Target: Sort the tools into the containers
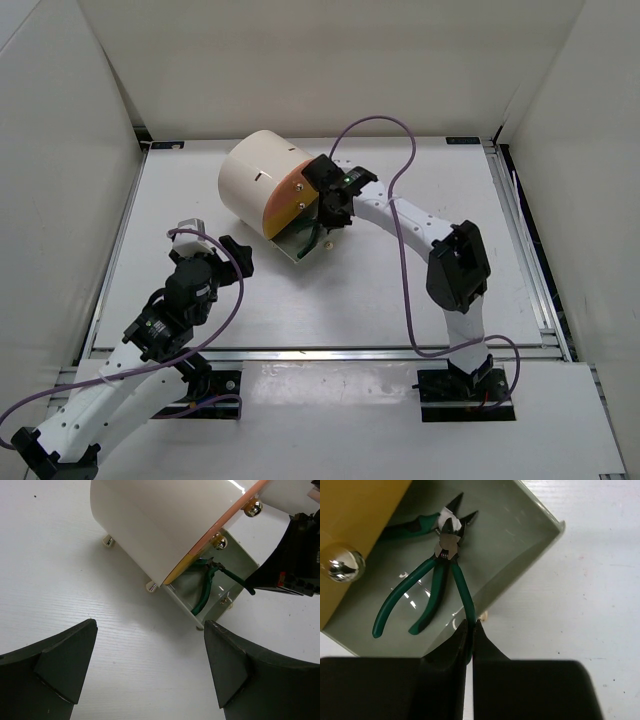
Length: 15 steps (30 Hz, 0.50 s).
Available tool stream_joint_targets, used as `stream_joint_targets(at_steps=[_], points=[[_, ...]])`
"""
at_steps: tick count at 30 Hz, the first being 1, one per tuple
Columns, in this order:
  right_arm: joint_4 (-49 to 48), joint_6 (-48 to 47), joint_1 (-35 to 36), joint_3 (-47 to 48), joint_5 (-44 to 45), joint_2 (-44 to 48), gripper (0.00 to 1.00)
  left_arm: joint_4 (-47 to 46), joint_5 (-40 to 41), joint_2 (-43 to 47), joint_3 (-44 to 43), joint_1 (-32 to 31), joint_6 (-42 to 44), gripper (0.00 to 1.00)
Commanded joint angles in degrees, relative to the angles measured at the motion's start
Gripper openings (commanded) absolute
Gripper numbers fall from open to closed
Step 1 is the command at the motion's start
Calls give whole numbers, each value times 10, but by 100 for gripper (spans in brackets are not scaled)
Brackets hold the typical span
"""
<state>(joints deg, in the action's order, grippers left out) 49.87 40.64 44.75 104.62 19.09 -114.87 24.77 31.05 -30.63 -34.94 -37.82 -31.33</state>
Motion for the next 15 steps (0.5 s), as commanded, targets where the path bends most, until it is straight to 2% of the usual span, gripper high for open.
stream_joint_targets(at_steps=[1,8,12,13,15], points=[[8,-9,3,44,-1,-17,0,-10,-1,0,-12,3,6,99],[-28,-11,8,60,-19,-31,0,-12,-3,2,-10,2,4,99],[-21,-6,9,96,-26,-54,6,-12,-6,-3,-14,3,3,99],[-22,-6,11,102,-29,-59,20,-12,-6,-1,-14,4,5,99],[-28,-11,13,107,-39,-64,37,-12,-6,-7,-15,3,6,99]])
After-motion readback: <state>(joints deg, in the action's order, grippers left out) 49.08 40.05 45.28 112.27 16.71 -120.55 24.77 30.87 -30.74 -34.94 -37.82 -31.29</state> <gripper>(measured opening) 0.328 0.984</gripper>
